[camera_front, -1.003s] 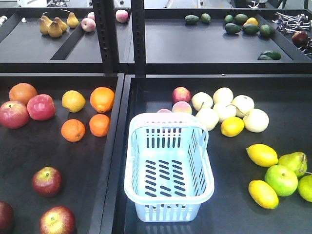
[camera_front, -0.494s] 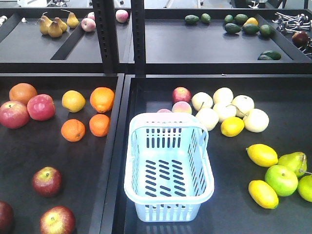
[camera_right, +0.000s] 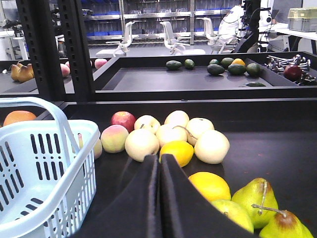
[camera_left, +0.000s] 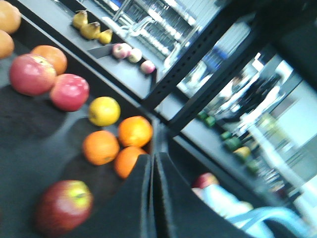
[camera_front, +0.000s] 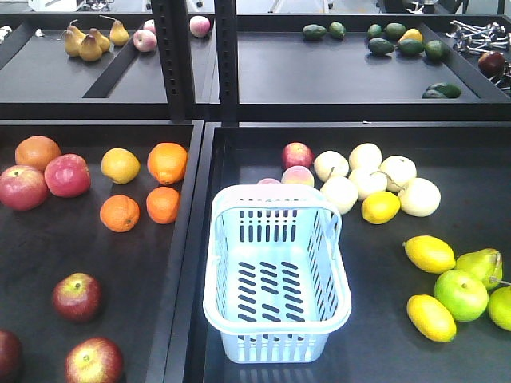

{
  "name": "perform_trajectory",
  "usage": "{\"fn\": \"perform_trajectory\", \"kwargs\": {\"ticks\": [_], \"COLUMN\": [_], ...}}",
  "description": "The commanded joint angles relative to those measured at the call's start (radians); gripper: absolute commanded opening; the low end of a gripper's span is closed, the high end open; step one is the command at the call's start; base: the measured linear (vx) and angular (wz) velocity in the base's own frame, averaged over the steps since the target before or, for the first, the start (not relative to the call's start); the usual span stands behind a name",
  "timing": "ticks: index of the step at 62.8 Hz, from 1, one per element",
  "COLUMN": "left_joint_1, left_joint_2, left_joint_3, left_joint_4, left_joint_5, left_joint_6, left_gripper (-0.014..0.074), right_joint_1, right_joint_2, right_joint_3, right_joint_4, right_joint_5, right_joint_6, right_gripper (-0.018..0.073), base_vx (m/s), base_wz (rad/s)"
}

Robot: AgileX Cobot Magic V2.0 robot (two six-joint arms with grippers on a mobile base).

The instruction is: Pick three apples into basket with both arms

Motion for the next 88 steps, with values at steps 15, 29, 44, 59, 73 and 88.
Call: {"fn": "perform_trajectory", "kwargs": {"ticks": [15, 29, 44, 59, 73, 88], "left_joint_1": [0.002, 0.002, 0.002, 0.002, 0.002, 0.002], "left_joint_2": [-0.015, -0.014, 0.073, 0.335, 0.609, 0.882], "left_joint_3": [-0.016, -0.2, -0.387, -0.57, -0.75, -0.921], "left_joint_4": [-0.603, -0.611, -0.612, -0.709, -0.84, -0.841], "left_joint_5": [-0.091, 0.018, 0.124, 0.319, 0.485, 0.652], "left_joint_6": [0.021, 0.217, 0.407, 0.741, 1.057, 1.286], "left_gripper": [-0.0006, -0.0006, -0.0006, -0.0006, -0.0006, 0.0038], "right_joint_1": [-0.006, -0.006, -0.006, -0.006, -0.006, -0.006], "right_joint_2": [-0.014, -0.014, -0.014, -0.014, -0.014, -0.014], "right_joint_3": [0.014, 0.014, 0.014, 0.014, 0.014, 0.014], "right_joint_4": [-0.012, -0.012, -0.012, -0.012, -0.012, -0.012], "right_joint_5": [-0.078, -0.078, -0.078, -0.078, -0.078, -0.078], "right_joint_6": [-0.001, -0.001, -0.001, -0.001, -0.001, -0.001], "right_gripper": [-0.0004, -0.0004, -0.0004, -0.0004, -0.0004, -0.0004], "base_vx": [0.0, 0.0, 0.0, 0.0, 0.0, 0.0], "base_wz": [0.0, 0.0, 0.0, 0.0, 0.0, 0.0]}}
